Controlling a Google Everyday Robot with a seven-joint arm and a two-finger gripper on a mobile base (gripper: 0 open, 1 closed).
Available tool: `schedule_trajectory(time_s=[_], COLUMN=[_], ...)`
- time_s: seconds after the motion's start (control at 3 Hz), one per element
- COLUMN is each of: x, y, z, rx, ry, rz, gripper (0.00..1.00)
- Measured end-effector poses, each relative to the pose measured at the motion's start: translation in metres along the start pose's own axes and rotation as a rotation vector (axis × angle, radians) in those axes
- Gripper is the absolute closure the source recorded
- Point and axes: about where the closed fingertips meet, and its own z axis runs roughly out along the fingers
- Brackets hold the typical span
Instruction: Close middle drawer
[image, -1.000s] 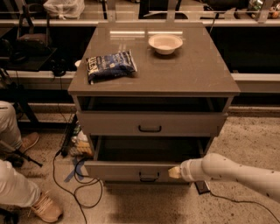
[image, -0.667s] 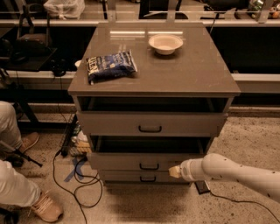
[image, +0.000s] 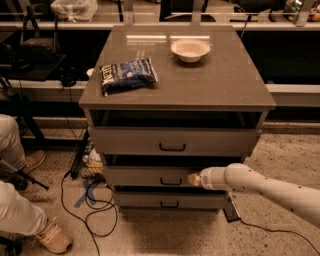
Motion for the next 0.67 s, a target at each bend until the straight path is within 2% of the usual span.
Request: schedule_trajectory(time_s=[0.33, 0.67], x=[-0.002, 0.02], y=[-0.003, -0.014], z=[-0.006, -0.034], rx=[0.012, 0.041], ry=[-0.036, -0.05], rz=[0.005, 0.056], gripper=[1.0, 1.0])
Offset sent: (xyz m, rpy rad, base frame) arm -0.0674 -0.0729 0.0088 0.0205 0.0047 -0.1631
